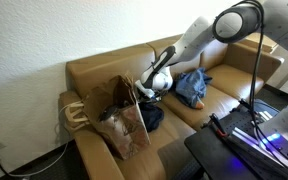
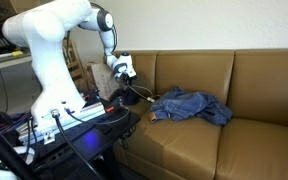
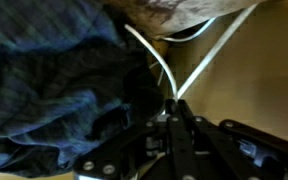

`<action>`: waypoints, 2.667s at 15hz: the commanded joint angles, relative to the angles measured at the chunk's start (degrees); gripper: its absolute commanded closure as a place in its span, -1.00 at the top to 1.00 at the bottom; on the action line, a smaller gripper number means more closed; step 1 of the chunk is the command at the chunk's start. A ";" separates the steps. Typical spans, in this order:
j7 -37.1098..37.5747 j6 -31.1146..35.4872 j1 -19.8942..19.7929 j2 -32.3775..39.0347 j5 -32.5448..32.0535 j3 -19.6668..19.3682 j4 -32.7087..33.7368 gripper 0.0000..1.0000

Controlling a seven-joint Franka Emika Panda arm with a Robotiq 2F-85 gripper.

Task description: Move the charging cable from left to right

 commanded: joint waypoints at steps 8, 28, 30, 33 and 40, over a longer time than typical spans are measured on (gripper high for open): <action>-13.15 21.78 -42.48 -7.00 -9.80 40.74 -16.60 -0.98; -4.30 19.49 -72.08 -22.72 -8.45 61.47 -0.42 -0.98; -5.34 19.42 -72.08 -21.78 -9.65 61.92 -1.13 -0.93; -4.98 19.19 -69.88 -23.06 -7.56 58.50 4.98 -0.98; 0.75 18.18 -74.39 -22.20 3.33 45.94 14.66 -0.98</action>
